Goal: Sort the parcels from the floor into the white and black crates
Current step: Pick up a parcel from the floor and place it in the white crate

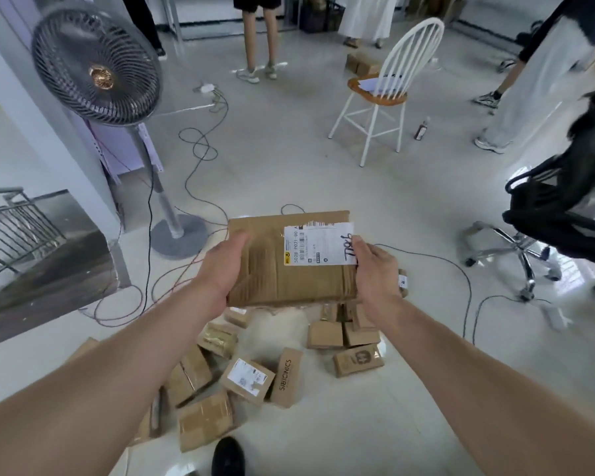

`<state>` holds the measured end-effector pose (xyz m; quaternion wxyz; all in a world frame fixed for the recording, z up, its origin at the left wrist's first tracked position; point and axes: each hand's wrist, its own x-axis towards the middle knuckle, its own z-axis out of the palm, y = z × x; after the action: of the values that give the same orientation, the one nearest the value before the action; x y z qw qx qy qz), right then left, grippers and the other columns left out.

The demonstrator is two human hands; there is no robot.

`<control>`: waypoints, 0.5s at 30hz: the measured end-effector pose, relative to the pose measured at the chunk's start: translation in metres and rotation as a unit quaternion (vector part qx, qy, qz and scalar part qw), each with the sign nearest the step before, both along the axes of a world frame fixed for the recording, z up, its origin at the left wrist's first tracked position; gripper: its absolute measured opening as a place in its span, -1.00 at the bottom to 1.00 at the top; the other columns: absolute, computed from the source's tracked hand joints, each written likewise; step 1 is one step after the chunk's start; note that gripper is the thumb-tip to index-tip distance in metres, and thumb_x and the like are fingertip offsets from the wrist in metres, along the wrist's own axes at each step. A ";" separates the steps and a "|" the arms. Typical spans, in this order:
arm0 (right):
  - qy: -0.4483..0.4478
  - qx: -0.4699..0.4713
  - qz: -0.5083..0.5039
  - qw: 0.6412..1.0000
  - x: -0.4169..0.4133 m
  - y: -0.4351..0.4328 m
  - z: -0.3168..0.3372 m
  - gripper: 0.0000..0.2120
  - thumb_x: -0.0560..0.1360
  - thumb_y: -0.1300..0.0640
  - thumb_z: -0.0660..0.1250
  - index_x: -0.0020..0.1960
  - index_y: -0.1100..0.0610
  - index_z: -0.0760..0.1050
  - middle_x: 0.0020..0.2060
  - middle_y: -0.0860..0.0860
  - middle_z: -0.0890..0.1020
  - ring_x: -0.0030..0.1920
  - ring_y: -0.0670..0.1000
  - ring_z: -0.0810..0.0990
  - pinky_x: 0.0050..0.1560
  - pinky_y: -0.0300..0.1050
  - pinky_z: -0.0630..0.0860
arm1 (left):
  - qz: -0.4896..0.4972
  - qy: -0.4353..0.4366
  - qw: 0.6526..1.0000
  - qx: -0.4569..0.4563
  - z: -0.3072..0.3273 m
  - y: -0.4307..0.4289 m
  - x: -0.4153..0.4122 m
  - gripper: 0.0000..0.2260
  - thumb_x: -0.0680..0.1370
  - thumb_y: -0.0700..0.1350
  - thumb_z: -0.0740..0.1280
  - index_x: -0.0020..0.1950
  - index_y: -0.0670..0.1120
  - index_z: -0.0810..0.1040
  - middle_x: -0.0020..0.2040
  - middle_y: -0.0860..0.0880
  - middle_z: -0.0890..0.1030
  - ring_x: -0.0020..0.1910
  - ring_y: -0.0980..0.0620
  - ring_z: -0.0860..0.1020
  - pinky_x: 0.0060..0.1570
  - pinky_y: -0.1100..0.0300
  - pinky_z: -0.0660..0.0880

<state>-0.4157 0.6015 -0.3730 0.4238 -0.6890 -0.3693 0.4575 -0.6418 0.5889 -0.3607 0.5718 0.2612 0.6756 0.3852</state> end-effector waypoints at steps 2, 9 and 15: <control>-0.006 0.035 -0.025 0.999 0.026 -0.010 0.011 -0.65 0.68 0.06 0.24 -0.13 0.24 0.64 -0.28 0.02 0.61 -0.25 0.02 0.49 -0.22 -0.12 0.37 | -0.012 0.000 1.000 0.007 0.006 -0.001 0.024 -0.27 0.19 0.41 0.29 0.28 0.09 0.58 0.24 0.03 0.62 0.23 -0.08 0.56 0.31 -0.16 0.46; 0.020 0.031 -0.113 0.993 0.104 -0.047 0.041 -0.57 0.69 -0.16 0.11 -0.09 -0.01 0.67 -0.18 -0.04 0.76 -0.09 0.05 0.72 0.04 0.06 0.61 | -0.115 -0.003 0.993 0.020 0.042 -0.010 0.110 -0.54 0.41 0.34 0.32 0.12 0.06 0.66 0.09 0.00 0.68 0.11 -0.08 0.62 0.15 -0.01 0.54; 0.000 0.026 -0.138 0.990 0.156 -0.077 0.053 -0.57 0.44 -0.30 0.26 -0.07 0.03 0.67 -0.18 -0.05 0.74 -0.09 0.08 0.69 -0.06 0.05 0.57 | -0.197 0.015 0.980 0.026 0.054 0.001 0.164 -0.33 0.30 0.42 0.26 0.29 0.09 0.60 0.24 0.01 0.63 0.24 -0.09 0.57 0.31 -0.14 0.47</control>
<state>-0.2592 0.5242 -0.3204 0.5005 -0.7223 -0.2828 0.3845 -0.4780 0.5903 -0.3068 0.6192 0.4100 0.6093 0.2779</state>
